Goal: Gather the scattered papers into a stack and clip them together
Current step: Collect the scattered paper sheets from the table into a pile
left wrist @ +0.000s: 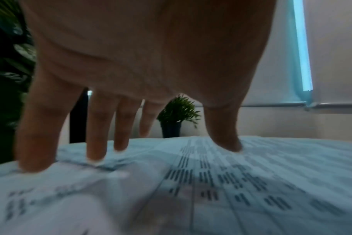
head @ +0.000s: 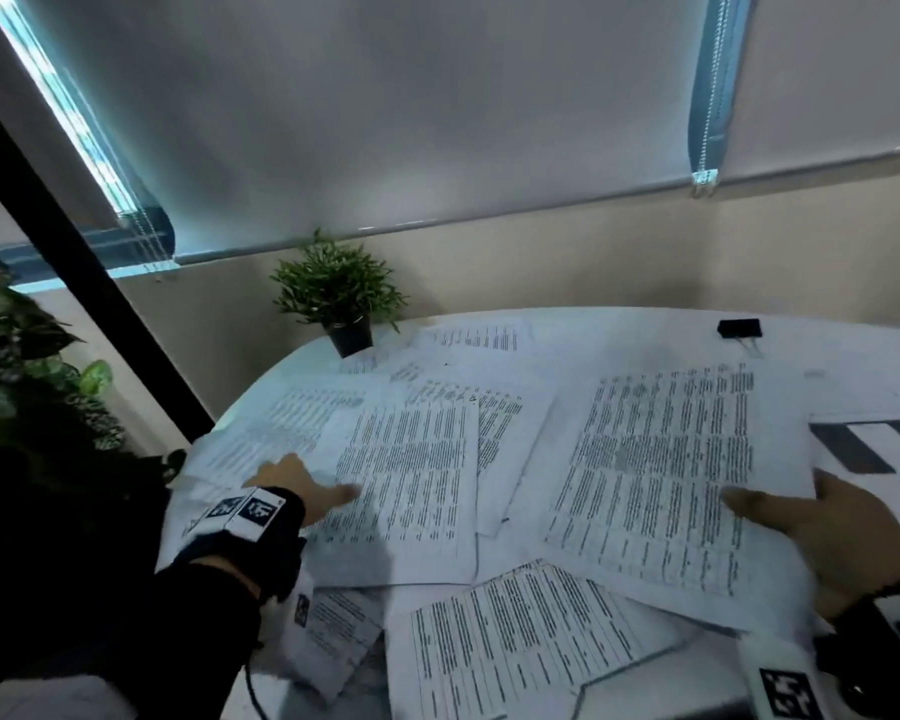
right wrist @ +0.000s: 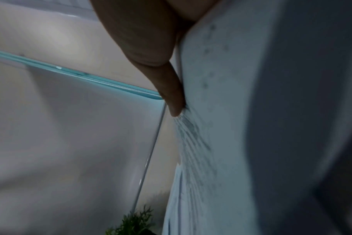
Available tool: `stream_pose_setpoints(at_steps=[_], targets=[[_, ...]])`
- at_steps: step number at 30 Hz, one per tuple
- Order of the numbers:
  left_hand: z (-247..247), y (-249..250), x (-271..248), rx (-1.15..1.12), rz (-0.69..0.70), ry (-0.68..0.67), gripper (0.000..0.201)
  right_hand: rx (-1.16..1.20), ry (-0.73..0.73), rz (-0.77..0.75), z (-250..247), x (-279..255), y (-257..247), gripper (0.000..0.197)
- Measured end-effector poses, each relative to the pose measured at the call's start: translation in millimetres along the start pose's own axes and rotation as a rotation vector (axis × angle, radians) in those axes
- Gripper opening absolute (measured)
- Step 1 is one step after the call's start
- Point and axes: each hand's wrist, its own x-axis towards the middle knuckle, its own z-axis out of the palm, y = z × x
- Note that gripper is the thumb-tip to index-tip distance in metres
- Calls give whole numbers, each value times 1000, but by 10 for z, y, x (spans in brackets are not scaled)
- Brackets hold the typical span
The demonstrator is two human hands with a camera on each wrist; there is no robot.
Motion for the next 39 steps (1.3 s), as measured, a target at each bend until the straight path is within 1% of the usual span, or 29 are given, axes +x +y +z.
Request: stream_pose_setpoints(at_steps=[1, 2, 4, 5, 7, 8, 10, 11, 13, 14, 15, 17, 18, 19, 21, 22, 23, 24, 25, 26, 27, 28, 29, 30, 32, 34, 36, 37, 39], targets=[[18, -20, 9, 31, -26, -54, 95, -32, 17, -21, -1, 11, 23, 77], [54, -32, 35, 43, -43, -87, 92, -48, 27, -56, 31, -4, 0, 82], [119, -64, 90, 35, -44, -83, 78, -35, 48, -90, 72, 0, 2, 108], [130, -78, 85, 18, -40, -70, 68, -29, 50, -79, 104, -29, -19, 106], [164, -112, 115, -61, -33, -56, 54, -52, 115, -73, 144, -41, -26, 86], [159, -125, 123, -124, -15, -37, 50, -88, 155, -64, 144, -24, 14, 86], [77, -113, 85, -277, 80, 84, 39, -205, 163, -95, 143, -36, 86, 87], [6, -99, 52, -375, 152, 178, 27, -291, 119, -157, 141, -44, 100, 80], [-177, -44, -51, -615, 299, 335, 7, -432, 14, -263, 109, -37, 96, 55], [-272, 8, -127, -794, 368, 368, 10, -457, -35, -280, 99, -59, 83, 47], [-353, 81, -240, -990, 426, 355, 15, -467, -56, -281, 82, -69, 69, 44], [-419, 293, -467, -1251, 509, 216, 21, -376, -89, -295, 67, -65, 22, 41], [-387, 409, -543, -1327, 543, 116, 23, -304, -91, -303, 118, -46, -65, 27], [-329, 546, -618, -1365, 563, 23, 28, -211, -118, -254, 172, -30, -145, 9], [-171, 773, -734, -1327, 564, -81, 36, 6, -312, -136, 219, -25, -184, 52], [-67, 865, -768, -1303, 546, -98, 36, 174, -347, -245, 174, -15, -81, 71], [38, 938, -788, -1293, 518, -100, 34, 357, -309, -240, 156, -64, -62, 81], [133, 988, -803, -1287, 490, -92, 34, 627, -493, -162, 210, -169, -78, 78], [212, 1025, -827, -1284, 470, -86, 36, 667, -500, -107, 261, -262, -95, 73], [280, 1048, -836, -1285, 452, -80, 39, 557, -412, -150, 279, -271, -49, 73], [334, 1062, -841, -1282, 440, -82, 42, 525, -515, -161, 308, -198, 57, 67], [380, 1067, -849, -1280, 442, -102, 44, 527, -438, -104, 307, -167, 62, 53], [417, 1068, -861, -1272, 459, -128, 44, 393, -303, -145, 305, -195, 24, 43], [447, 1064, -866, -1254, 482, -146, 44, 358, -297, -183, 308, -206, -32, 38], [470, 1051, -856, -1211, 515, -165, 49, 277, -298, -249, 262, -196, -60, 41], [439, 1014, -803, -1213, 547, -189, 71, 207, -266, -345, 183, -225, -163, 47], [349, 1008, -779, -1244, 611, -245, 93, 174, -292, -424, 96, -273, -335, 51], [302, 1020, -786, -1264, 657, -282, 95, 155, -308, -446, 62, -304, -423, 49], [221, 1081, -841, -1287, 764, -337, 82, 153, -314, -470, -18, -307, -548, 44]])
